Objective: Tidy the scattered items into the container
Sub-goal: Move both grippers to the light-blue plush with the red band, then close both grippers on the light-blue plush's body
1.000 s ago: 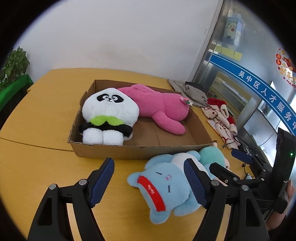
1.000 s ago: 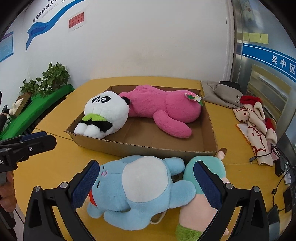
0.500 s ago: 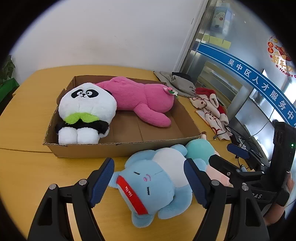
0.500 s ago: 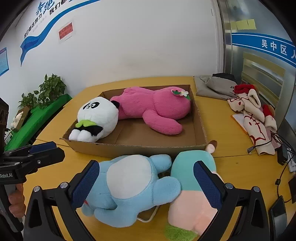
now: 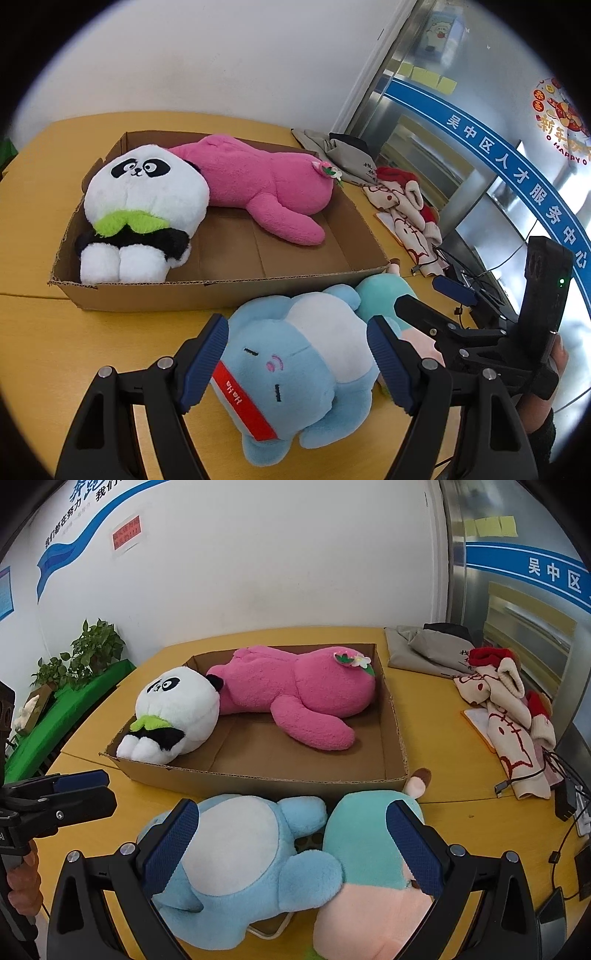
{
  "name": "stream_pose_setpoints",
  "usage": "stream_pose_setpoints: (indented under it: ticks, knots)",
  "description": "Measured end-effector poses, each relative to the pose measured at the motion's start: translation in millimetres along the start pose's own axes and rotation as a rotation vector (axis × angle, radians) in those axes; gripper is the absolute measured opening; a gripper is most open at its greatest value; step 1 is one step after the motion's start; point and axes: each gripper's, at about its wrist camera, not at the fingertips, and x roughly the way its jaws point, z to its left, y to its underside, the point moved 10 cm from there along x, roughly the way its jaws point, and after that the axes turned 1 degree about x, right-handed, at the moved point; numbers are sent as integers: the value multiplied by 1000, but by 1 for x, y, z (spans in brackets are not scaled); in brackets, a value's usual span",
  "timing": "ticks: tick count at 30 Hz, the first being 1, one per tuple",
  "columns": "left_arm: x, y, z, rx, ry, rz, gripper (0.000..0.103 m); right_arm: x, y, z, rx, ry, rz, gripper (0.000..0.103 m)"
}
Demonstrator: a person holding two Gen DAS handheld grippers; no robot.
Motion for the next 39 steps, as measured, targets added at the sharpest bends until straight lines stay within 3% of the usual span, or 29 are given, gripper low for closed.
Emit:
stream_pose_setpoints:
  ticks: [7,11,16,21,24,29,34,39]
  knots:
    - [-2,11,21,-61,-4,15,78,6,1,12,-43,-17,18,103]
    - [3,25,44,-151,1,49,78,8,11,28,-155,-62,54,103]
    - [32,56,67,-287,107,156,77,25,51,62,-386,-89,156,103]
    - [63,71,56,-332,241,221,79,56,71,76,-363,-146,234,103]
    - [70,66,55,-309,232,209,79,67,70,69,-286,-185,244,103]
    - [67,66,49,-248,226,211,65,58,74,74,-278,-200,232,94]
    - [43,56,42,-158,144,176,59,38,69,80,-221,-220,170,79]
    - [17,36,31,-63,95,105,56,16,51,88,-202,-232,96,79]
